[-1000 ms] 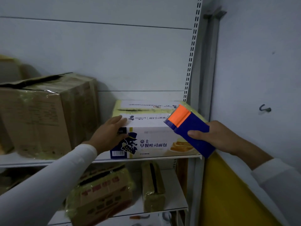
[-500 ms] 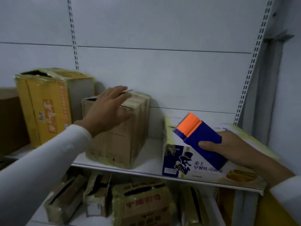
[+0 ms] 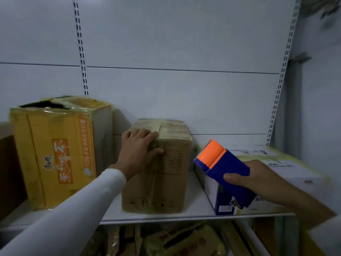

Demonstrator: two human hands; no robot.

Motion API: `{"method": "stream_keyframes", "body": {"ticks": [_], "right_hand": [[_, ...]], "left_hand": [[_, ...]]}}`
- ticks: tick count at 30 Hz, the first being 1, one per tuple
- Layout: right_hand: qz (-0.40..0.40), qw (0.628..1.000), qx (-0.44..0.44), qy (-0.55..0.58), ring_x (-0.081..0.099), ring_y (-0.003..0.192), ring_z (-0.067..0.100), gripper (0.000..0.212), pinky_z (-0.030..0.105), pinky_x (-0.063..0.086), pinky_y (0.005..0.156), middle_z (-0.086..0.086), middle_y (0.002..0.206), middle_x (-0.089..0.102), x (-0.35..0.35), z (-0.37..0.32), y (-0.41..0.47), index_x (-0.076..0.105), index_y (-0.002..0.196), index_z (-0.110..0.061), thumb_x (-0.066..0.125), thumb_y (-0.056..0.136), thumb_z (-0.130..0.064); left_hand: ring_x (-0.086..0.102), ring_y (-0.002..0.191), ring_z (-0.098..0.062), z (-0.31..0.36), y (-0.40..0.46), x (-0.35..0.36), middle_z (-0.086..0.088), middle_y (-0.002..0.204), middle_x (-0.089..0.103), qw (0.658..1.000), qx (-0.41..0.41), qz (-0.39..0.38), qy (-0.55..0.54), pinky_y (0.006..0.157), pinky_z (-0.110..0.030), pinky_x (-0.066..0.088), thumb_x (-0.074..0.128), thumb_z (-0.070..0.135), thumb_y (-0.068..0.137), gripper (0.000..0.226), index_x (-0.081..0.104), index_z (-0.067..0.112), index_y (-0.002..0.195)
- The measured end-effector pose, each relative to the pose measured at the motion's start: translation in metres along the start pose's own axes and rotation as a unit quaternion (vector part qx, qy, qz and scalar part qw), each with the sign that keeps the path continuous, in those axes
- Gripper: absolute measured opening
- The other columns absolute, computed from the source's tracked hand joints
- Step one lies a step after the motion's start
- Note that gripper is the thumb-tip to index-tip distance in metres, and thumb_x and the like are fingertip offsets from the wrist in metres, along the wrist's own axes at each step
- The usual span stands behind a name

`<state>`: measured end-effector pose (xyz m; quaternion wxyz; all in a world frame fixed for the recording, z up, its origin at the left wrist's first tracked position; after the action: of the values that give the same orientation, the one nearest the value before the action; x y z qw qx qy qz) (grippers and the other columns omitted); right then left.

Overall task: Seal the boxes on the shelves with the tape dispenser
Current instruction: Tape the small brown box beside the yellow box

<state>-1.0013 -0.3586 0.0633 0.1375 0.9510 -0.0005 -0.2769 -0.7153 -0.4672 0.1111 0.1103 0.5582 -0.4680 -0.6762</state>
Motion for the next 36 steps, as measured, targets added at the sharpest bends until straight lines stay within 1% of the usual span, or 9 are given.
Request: {"method": "stream_keyframes", "body": {"ticks": [8,11,13,16,18,22,26,29,36], "right_hand": [[0.049,0.999,-0.004,0.013,0.074,0.064,0.021,0.022,0.017,0.051,0.050,0.007,0.076,0.076,-0.039,-0.023,-0.008,0.073,0.073,-0.029,0.078,0.079,-0.050],[0.050,0.999,-0.009,0.006,0.069,0.054,0.014,0.022,0.014,0.045,0.046,0.005,0.065,0.073,-0.039,-0.029,-0.001,0.072,0.060,-0.029,0.071,0.071,-0.047],[0.047,0.999,-0.014,0.002,0.069,0.053,0.015,0.028,0.015,0.045,0.045,0.007,0.065,0.073,-0.036,-0.032,0.005,0.071,0.060,-0.022,0.071,0.069,-0.049],[0.035,0.999,-0.030,-0.016,0.071,0.059,0.021,0.043,0.018,0.049,0.048,0.011,0.071,0.075,-0.029,-0.035,0.014,0.069,0.074,-0.007,0.072,0.070,-0.050],[0.025,0.999,-0.041,-0.023,0.072,0.062,0.026,0.049,0.018,0.049,0.050,0.013,0.073,0.075,-0.028,-0.037,0.017,0.068,0.080,-0.001,0.071,0.071,-0.049],[0.025,0.998,-0.044,-0.023,0.070,0.058,0.024,0.050,0.020,0.048,0.050,0.012,0.070,0.073,-0.037,-0.033,0.015,0.067,0.073,-0.005,0.071,0.067,-0.055],[0.013,0.999,-0.034,-0.019,0.067,0.053,0.015,0.042,0.015,0.045,0.047,0.008,0.066,0.073,-0.045,-0.025,0.013,0.067,0.071,-0.008,0.070,0.070,-0.050],[-0.011,0.999,-0.032,-0.015,0.068,0.055,0.018,0.035,0.017,0.047,0.048,0.010,0.067,0.073,-0.047,-0.028,0.012,0.068,0.066,-0.013,0.070,0.070,-0.048],[-0.055,0.996,-0.044,-0.046,0.067,0.081,0.048,0.070,0.041,0.048,0.070,0.028,0.086,0.071,-0.038,-0.037,0.015,0.063,0.093,0.013,0.070,0.068,-0.052]], "left_hand": [[0.056,0.090,-0.021,-0.037,-0.011,-0.037,-0.005,0.102,0.064,0.976,0.146,0.054,-0.156,0.081,-0.039,0.047,0.040,0.045,0.098,0.045,0.066,0.009,0.106],[0.055,0.090,-0.021,-0.038,-0.004,-0.046,-0.002,0.100,0.064,0.987,0.084,0.024,-0.132,0.083,-0.044,0.045,0.026,0.061,0.096,0.061,0.065,0.015,0.104],[0.055,0.107,-0.027,-0.014,0.002,-0.046,-0.005,0.120,0.061,0.996,0.052,0.020,-0.071,0.096,-0.047,0.040,0.026,0.076,0.086,0.075,0.060,0.019,0.122],[0.033,0.136,-0.026,0.026,0.006,-0.018,-0.002,0.147,0.040,0.996,-0.041,-0.078,0.007,0.111,-0.060,0.015,0.019,0.096,0.062,0.099,0.042,0.035,0.136],[0.025,0.140,-0.028,0.037,0.003,0.001,-0.002,0.145,0.040,0.987,-0.102,-0.116,0.048,0.107,-0.069,0.004,0.017,0.100,0.055,0.103,0.045,0.033,0.129],[0.037,0.128,-0.029,0.041,-0.002,0.004,0.001,0.126,0.053,0.984,-0.136,-0.080,0.088,0.104,-0.074,0.008,0.019,0.098,0.057,0.095,0.048,0.027,0.112],[0.050,0.115,-0.024,0.038,-0.002,-0.005,0.005,0.111,0.060,0.996,-0.061,-0.046,0.054,0.106,-0.066,0.019,0.030,0.093,0.064,0.079,0.052,0.028,0.105],[0.048,0.119,-0.021,0.025,-0.006,-0.013,0.004,0.122,0.057,0.995,0.019,-0.087,-0.047,0.108,-0.055,0.026,0.038,0.087,0.068,0.077,0.054,0.028,0.116],[0.032,0.129,-0.008,-0.015,-0.018,-0.039,0.002,0.147,0.037,0.979,-0.015,-0.146,-0.139,0.104,-0.025,0.026,0.045,0.063,0.065,0.086,0.047,0.020,0.139]]}}
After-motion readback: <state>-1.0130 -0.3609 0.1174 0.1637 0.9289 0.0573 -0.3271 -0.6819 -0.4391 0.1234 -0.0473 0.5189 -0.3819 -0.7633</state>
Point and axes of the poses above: each hand's wrist, its own y-axis towards the middle knuckle, its own x-axis out of the palm, z = x × y, the point moved 8 cm from there along y, towards the middle knuckle
